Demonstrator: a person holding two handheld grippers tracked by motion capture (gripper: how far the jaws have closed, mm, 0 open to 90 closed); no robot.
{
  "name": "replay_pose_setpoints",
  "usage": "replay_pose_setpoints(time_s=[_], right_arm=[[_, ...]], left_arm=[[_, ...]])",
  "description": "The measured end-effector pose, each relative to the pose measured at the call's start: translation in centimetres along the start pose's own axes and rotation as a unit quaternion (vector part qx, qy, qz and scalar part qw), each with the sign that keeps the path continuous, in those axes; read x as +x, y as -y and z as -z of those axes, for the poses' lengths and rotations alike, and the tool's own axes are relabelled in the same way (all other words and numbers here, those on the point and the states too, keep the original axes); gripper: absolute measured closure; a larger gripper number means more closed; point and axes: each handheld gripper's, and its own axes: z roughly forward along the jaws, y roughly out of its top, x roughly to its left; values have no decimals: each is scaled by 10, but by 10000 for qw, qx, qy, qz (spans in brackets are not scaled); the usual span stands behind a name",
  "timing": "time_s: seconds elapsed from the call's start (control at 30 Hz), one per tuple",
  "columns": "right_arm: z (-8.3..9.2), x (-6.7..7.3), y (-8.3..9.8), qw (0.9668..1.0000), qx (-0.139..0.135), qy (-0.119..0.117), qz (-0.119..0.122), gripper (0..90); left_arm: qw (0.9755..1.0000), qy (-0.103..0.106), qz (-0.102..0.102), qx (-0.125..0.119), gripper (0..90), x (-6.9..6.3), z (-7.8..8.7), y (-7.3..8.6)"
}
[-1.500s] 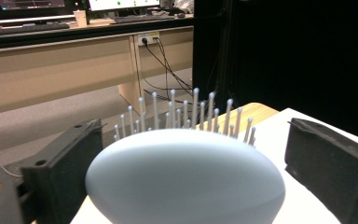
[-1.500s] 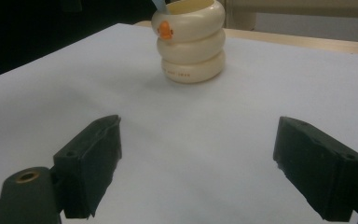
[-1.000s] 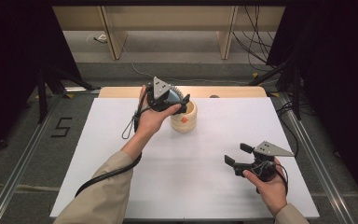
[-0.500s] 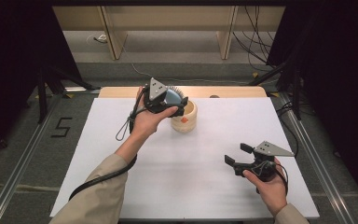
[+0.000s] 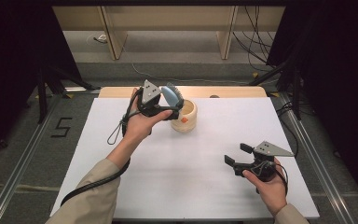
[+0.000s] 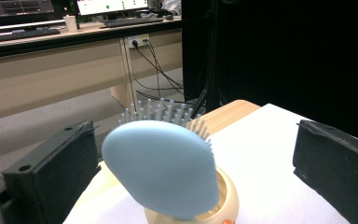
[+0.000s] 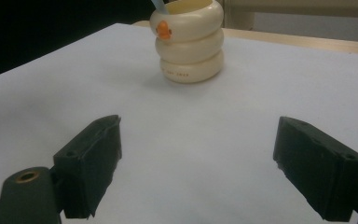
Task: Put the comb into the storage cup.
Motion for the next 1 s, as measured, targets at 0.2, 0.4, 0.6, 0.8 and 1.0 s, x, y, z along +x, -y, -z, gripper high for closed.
replay_pose_setpoints(time_s=[0.2, 0.4, 0.6, 0.8, 1.0], right_arm=[[0, 0, 0, 10000, 1, 4, 2, 161], [0, 0, 0, 10000, 2, 2, -4, 161], [0, 0, 0, 10000, -12, 6, -5, 161], [0, 0, 0, 10000, -11, 13, -14, 162], [0, 0, 0, 10000, 1, 19, -1, 161]], left_arm=[[10000, 10, -28, 22, 0, 1, 4, 1], [10000, -18, -14, 10, 0, 4, 8, 3], [10000, 13, -3, 18, 0, 6, 15, 6], [10000, 55, 30, 10, 0, 9, 25, 12], [10000, 44, 13, 20, 0, 13, 38, 18]])
